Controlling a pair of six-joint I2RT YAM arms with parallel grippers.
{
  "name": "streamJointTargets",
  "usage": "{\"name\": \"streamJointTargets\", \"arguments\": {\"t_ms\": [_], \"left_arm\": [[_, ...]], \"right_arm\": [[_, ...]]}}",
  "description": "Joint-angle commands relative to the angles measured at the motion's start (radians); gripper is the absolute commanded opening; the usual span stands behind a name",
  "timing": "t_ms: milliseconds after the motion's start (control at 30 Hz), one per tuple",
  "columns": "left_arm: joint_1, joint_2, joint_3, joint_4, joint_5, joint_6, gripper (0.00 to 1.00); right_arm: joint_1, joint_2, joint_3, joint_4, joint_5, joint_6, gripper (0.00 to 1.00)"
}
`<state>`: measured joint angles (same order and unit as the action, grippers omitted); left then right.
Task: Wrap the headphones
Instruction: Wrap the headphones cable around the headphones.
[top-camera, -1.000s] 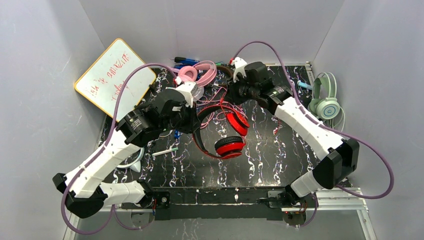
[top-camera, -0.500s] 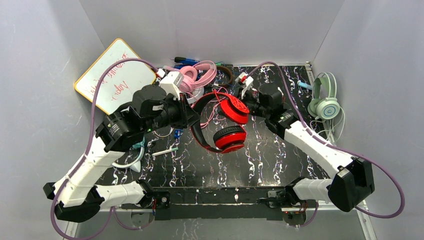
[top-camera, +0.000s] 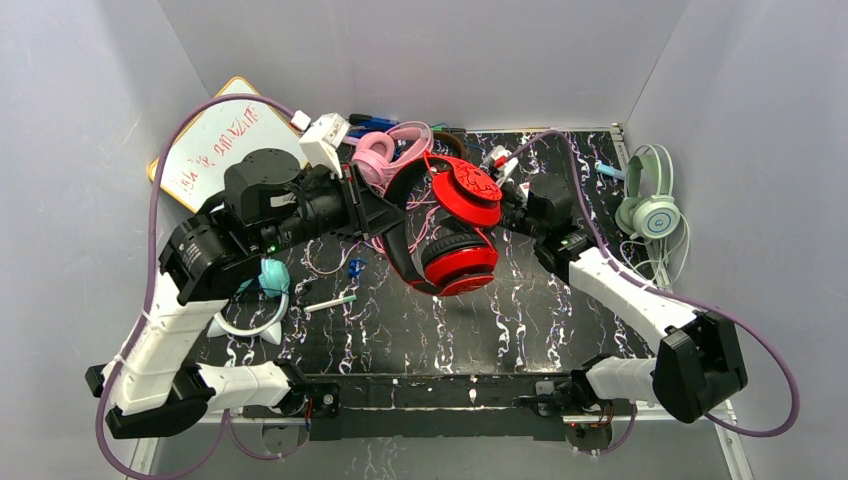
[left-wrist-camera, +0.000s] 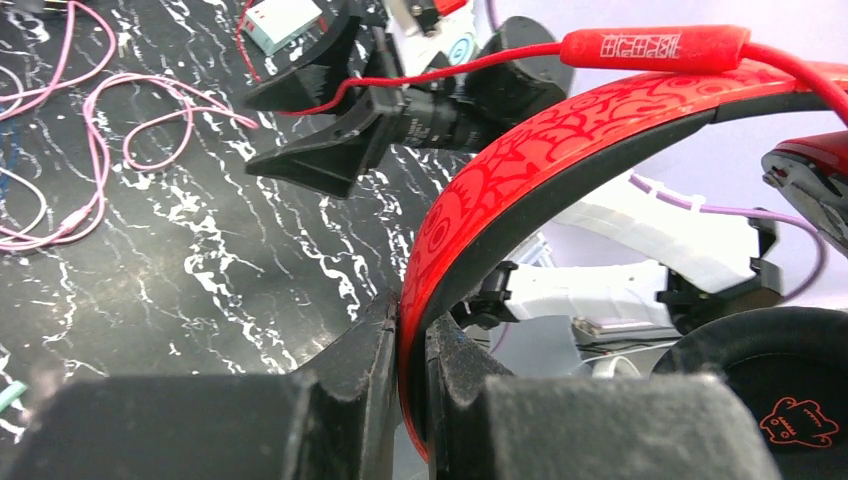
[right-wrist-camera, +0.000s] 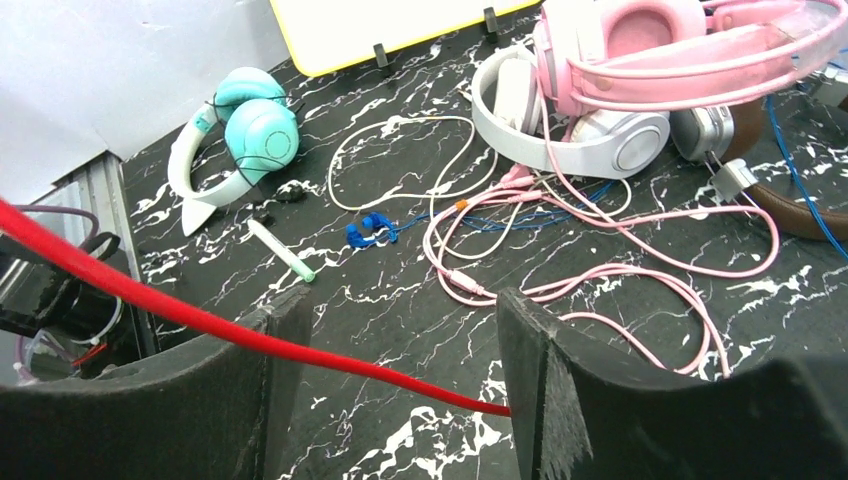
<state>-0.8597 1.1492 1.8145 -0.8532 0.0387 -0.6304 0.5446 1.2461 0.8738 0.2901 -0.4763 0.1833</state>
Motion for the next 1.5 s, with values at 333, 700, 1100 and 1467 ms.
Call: {"name": "streamJointTargets", "arguments": {"t_ms": [333,700,1100,1467], "left_arm": [[-0.004,0.062,0.132,0.083,0.078,-0.12,0.0],[-0.001,0.138,0.181,0.075,-0.053,-0.09,0.0],[0.189,0.19,0.137,0.194,0.125,-0.169,0.0],[0.393,0.173,-0.082,0.342,0.227,-0.272,0.0]], "right_arm": [[-0.003,0.105,-0.061,0.165,-0.263,0.09,0.49],[0.086,-0.001,-0.139,0.103,-0.291,0.104,0.08],[0.201,-0.201,-0.325,0.297,-0.334,0.323,0.17],[0.336,-0.283,-0.315,0.402,-0.316,0.464,0.22]]}}
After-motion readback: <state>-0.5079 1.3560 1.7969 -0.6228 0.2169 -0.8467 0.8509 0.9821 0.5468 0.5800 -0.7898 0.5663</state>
